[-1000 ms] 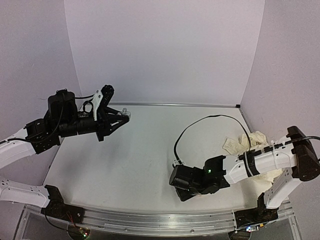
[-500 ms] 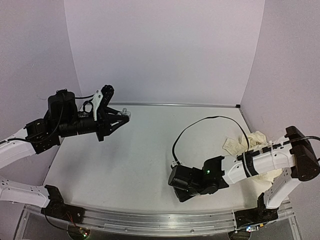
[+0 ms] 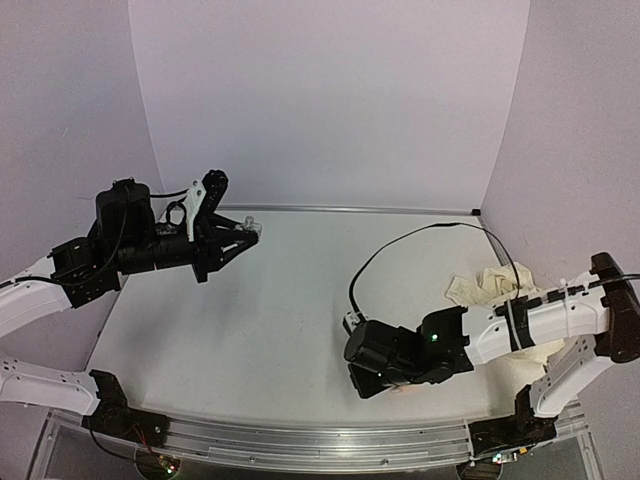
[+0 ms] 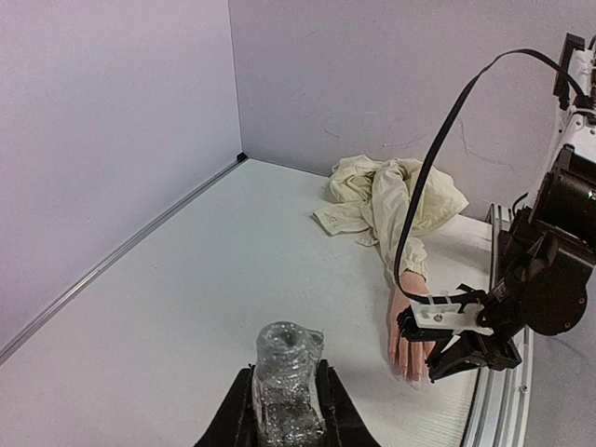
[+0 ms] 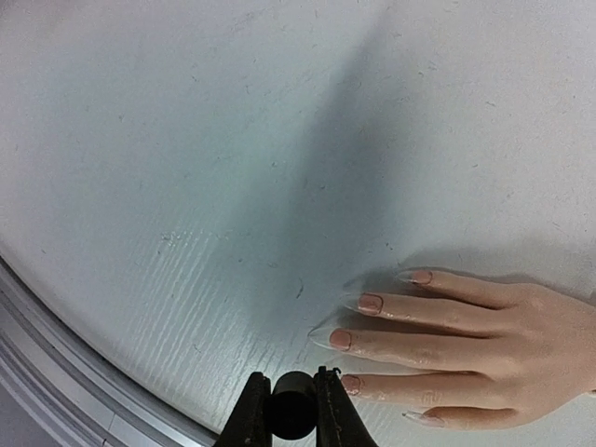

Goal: Paint the nails

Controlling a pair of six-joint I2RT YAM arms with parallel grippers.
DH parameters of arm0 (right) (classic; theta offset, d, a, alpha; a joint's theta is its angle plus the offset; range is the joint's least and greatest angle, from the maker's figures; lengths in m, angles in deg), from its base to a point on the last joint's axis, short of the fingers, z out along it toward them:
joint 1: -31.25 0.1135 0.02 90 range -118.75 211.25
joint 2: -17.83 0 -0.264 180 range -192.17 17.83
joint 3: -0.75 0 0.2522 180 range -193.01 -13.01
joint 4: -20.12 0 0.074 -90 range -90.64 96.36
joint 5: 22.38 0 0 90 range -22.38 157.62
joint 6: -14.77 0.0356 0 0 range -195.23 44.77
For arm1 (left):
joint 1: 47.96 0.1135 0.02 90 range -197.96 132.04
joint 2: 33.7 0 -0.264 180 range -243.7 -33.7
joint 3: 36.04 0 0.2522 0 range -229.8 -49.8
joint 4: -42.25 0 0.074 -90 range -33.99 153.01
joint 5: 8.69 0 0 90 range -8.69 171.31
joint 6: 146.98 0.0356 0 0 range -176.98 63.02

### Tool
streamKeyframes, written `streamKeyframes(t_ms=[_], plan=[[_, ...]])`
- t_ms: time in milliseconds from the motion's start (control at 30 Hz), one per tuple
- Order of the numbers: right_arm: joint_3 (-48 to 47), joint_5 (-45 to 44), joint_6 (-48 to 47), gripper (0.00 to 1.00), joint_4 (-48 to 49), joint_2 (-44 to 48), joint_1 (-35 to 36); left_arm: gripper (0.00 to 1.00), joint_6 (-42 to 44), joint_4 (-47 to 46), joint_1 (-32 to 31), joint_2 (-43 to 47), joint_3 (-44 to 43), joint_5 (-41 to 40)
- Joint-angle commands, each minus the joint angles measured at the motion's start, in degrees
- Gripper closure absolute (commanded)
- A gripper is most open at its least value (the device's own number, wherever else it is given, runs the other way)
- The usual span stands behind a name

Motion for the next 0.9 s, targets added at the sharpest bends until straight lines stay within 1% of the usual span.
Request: streamKeyframes(t_ms=[0,133,867], plan=[[0.24,-4.1,2.34,1.0,-4.29,1.8,0.09,1.0,-0.06,-0.48,0.15,0.7,-0.99,0.86],[-1.11,-4.86,2.93,1.0,-7.01,-0.19,0.07,1.0,-0.09,-0.52,0.15,0.69,-0.95,0.93],[-1.8,-4.21,1.68,1.0,-6.54,-2.6,0.07,1.0,-0.06,-0.48,0.15,0.83,-1.0,0.86]])
